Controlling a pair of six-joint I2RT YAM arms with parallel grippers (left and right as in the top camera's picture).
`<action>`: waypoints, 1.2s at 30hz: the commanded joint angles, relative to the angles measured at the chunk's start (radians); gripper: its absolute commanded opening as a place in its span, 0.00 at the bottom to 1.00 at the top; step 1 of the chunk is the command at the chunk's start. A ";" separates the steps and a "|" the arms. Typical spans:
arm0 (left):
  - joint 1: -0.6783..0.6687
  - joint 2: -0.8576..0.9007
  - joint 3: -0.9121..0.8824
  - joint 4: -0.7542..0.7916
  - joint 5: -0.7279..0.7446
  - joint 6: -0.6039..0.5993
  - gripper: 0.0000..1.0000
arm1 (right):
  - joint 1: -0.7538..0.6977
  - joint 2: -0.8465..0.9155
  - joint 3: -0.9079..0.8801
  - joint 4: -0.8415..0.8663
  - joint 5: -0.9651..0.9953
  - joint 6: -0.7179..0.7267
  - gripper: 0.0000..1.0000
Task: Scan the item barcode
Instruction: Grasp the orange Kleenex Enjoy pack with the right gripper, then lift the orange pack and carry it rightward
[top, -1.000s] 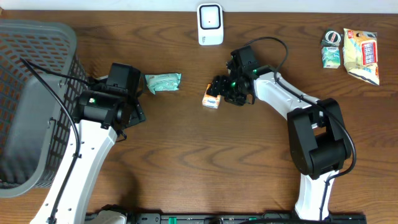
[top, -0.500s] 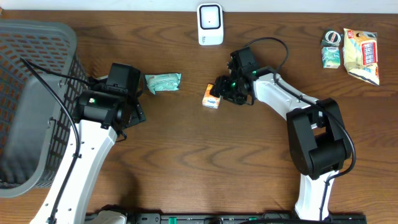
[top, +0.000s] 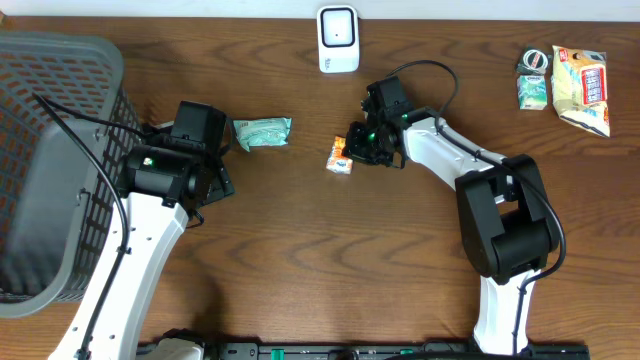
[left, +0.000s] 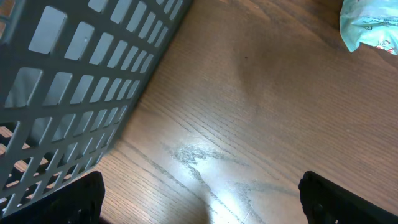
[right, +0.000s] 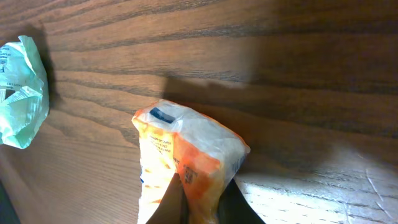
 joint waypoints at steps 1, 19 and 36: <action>0.005 -0.005 0.003 -0.003 -0.013 -0.005 0.98 | -0.004 0.057 -0.030 -0.045 0.007 -0.044 0.01; 0.005 -0.005 0.003 -0.003 -0.013 -0.005 0.98 | -0.141 0.019 -0.027 0.008 -0.950 -0.649 0.01; 0.005 -0.005 0.003 -0.003 -0.013 -0.005 0.98 | -0.293 0.019 -0.026 0.034 -1.178 -0.750 0.01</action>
